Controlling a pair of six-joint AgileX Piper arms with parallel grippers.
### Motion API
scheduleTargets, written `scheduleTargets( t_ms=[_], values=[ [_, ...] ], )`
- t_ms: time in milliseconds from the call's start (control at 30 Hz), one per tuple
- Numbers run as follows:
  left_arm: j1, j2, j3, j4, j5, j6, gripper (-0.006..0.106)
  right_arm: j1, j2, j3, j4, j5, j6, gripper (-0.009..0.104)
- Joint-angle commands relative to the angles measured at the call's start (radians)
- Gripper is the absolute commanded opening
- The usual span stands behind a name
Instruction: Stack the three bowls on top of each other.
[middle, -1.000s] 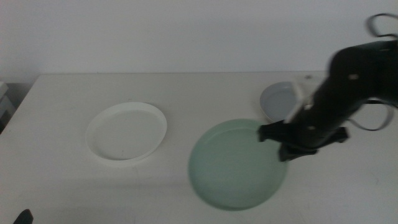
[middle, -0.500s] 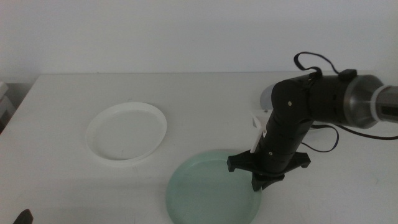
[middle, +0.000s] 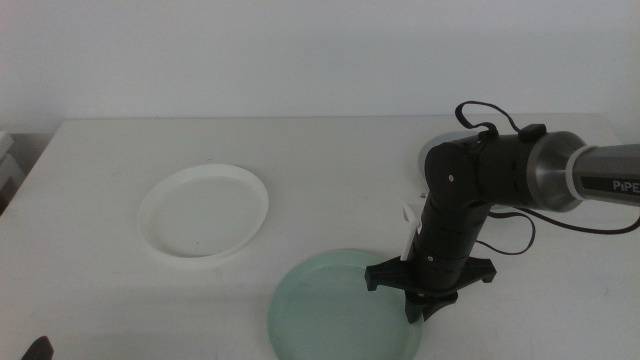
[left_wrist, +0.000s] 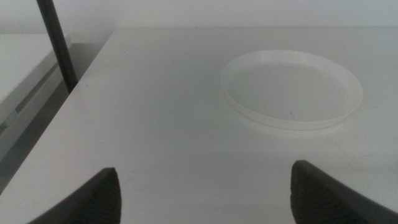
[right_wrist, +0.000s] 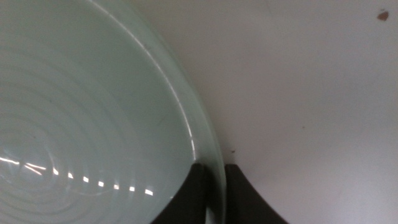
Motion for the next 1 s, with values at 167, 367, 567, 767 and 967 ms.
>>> scheduleTargets(
  t_ms=[167, 367, 567, 767, 967],
  values=[
    [0.002, -0.014, -0.003, 0.000, -0.073, -0.011, 0.105, 0.000, -0.072, -0.017, -0.033, 0.056, -0.012, 0.042],
    [0.002, -0.014, -0.003, 0.000, -0.073, -0.011, 0.105, -0.042, -0.216, -0.073, -0.078, 0.091, -0.036, 0.060],
    [0.002, -0.014, -0.003, 0.000, -0.073, -0.011, 0.105, -0.197, -0.236, -0.255, -0.156, 0.186, -0.071, 0.061],
    [0.002, -0.014, -0.003, 0.000, -0.073, -0.011, 0.105, -0.417, -0.161, -0.424, -0.154, 0.180, -0.128, 0.060],
    [0.002, -0.014, -0.003, 0.000, -0.073, -0.011, 0.105, -0.542, -0.006, -0.544, -0.150, 0.121, -0.151, 0.057]
  ],
)
